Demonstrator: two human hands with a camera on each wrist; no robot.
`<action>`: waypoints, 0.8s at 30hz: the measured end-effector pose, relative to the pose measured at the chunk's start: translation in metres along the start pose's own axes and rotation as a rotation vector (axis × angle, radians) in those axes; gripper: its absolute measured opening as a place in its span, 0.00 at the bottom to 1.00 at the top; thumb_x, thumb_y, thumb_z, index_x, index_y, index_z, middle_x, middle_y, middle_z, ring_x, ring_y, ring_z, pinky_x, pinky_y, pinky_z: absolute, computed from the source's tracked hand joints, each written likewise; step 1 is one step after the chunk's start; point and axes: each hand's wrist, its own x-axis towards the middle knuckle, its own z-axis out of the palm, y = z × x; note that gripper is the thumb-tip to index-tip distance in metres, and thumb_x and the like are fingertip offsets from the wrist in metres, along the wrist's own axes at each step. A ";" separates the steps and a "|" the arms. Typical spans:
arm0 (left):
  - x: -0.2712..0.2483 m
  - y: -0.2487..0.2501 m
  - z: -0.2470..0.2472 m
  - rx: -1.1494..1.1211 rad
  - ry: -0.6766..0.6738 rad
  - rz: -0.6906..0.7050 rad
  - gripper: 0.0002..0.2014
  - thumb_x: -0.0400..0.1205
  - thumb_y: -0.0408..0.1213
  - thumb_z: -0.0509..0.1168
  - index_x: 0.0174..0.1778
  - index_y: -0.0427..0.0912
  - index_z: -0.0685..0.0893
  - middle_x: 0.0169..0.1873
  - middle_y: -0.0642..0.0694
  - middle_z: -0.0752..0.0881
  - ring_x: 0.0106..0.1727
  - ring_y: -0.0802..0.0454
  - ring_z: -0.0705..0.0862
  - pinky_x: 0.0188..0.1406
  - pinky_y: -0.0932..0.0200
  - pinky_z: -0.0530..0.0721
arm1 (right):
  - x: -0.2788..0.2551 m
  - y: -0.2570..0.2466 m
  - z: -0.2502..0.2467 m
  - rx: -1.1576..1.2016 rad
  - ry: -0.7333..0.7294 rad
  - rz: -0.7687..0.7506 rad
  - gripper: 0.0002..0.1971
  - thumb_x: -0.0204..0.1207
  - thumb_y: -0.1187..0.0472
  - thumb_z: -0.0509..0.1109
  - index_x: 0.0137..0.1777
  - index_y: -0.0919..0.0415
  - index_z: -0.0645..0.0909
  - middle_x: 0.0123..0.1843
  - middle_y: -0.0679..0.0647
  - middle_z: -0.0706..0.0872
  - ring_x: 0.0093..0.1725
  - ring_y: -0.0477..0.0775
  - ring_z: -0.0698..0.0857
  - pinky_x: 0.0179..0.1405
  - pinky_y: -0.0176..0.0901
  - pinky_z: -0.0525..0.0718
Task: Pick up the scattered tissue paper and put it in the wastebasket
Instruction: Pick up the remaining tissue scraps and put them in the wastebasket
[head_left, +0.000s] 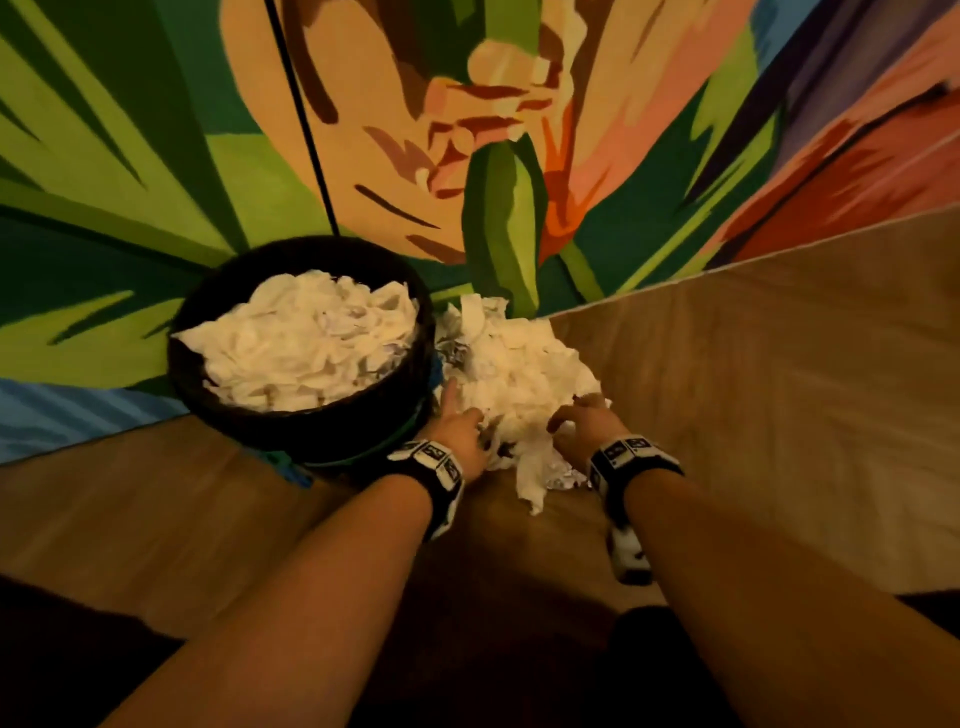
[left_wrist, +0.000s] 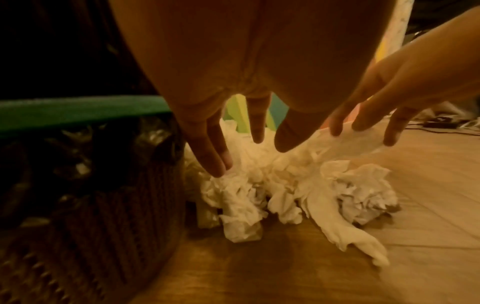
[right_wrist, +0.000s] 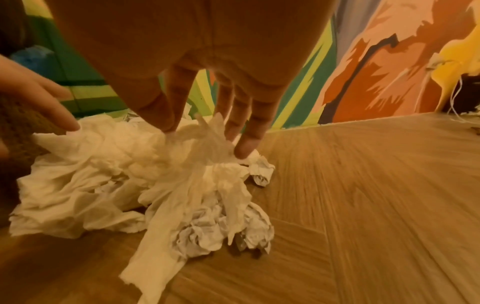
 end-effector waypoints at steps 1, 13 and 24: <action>0.005 -0.003 0.000 -0.021 0.010 -0.007 0.26 0.82 0.43 0.66 0.78 0.47 0.72 0.85 0.45 0.34 0.82 0.36 0.64 0.77 0.49 0.71 | 0.002 -0.001 -0.001 0.011 0.038 -0.007 0.15 0.77 0.56 0.71 0.63 0.47 0.79 0.75 0.56 0.68 0.70 0.62 0.75 0.67 0.51 0.79; 0.025 -0.009 0.016 -0.245 0.228 -0.064 0.09 0.83 0.37 0.67 0.57 0.40 0.79 0.65 0.41 0.76 0.66 0.43 0.78 0.65 0.53 0.76 | 0.020 -0.011 0.015 0.062 0.088 0.032 0.14 0.82 0.61 0.67 0.64 0.49 0.84 0.63 0.54 0.86 0.62 0.60 0.84 0.63 0.49 0.83; 0.005 -0.019 0.014 -0.295 0.239 -0.049 0.20 0.89 0.48 0.57 0.40 0.37 0.82 0.39 0.39 0.83 0.45 0.39 0.84 0.40 0.56 0.75 | 0.015 -0.014 -0.009 0.844 0.262 0.153 0.15 0.84 0.54 0.67 0.67 0.58 0.78 0.43 0.56 0.90 0.34 0.54 0.91 0.34 0.48 0.90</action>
